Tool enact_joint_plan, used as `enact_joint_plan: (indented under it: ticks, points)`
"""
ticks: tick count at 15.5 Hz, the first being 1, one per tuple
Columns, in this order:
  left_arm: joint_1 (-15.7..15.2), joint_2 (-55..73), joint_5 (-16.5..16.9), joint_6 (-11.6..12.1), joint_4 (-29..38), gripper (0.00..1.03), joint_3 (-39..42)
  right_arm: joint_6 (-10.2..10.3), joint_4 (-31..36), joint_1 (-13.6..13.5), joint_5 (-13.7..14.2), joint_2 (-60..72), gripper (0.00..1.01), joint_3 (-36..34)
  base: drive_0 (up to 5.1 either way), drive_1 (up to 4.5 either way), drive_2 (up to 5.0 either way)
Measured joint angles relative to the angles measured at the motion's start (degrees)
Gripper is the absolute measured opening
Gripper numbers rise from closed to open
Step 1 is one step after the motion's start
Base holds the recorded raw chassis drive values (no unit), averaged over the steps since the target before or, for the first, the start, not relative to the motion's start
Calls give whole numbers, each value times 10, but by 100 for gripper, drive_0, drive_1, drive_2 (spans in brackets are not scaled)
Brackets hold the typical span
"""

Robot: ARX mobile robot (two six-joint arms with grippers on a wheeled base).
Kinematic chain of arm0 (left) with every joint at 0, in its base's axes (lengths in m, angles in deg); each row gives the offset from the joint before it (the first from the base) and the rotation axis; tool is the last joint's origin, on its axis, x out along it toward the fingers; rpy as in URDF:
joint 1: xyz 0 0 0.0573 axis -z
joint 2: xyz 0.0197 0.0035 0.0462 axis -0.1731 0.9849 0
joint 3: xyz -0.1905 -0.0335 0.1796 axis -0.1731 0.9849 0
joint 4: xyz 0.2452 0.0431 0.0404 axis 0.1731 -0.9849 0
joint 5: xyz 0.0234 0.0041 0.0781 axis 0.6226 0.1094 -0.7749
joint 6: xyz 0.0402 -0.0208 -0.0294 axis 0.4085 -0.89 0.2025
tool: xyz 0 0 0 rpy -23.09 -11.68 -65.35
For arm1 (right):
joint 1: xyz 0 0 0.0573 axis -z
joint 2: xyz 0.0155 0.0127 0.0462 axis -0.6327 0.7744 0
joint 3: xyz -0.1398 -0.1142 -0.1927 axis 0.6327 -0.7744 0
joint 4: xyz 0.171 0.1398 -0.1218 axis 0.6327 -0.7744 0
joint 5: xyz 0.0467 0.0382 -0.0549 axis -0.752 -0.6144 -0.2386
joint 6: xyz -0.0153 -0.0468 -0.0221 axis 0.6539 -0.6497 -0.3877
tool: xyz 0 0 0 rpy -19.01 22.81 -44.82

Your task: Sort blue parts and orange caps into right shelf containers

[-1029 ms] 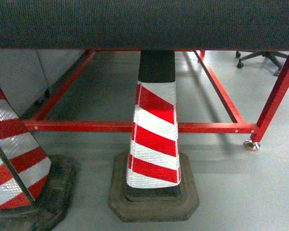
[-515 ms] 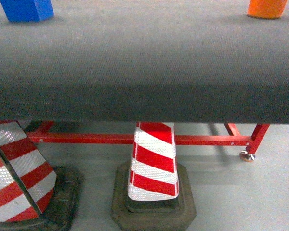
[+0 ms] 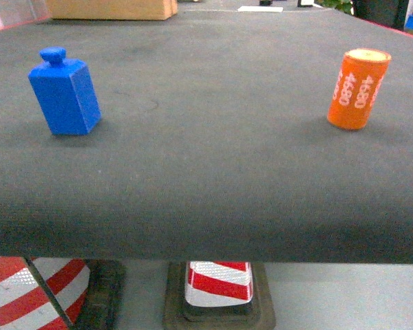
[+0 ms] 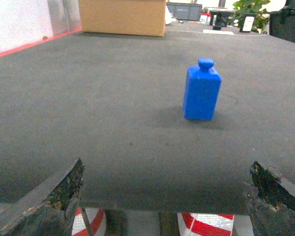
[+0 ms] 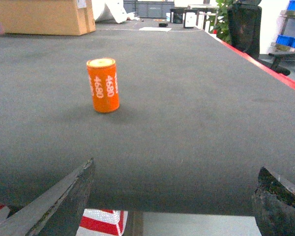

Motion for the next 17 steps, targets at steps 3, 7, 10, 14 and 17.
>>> enact_joint_plan:
  ticks: [3,7,10,14,17]
  points:
    - [0,0,-1,0,0,98,0,0,0,0,0,0,98,0,0,0,0]
    - [0,0,0,0,2,98,0,0,3,0,0,0,98,0,0,0,0]
    - [0,0,0,0,-2,98,0,0,0,0,0,0,98,0,0,0,0]
    - [0,0,0,0,0,98,0,0,0,0,0,0,98,0,0,0,0]
    - [0,0,0,0,0,98,0,0,0,0,0,0,98,0,0,0,0]
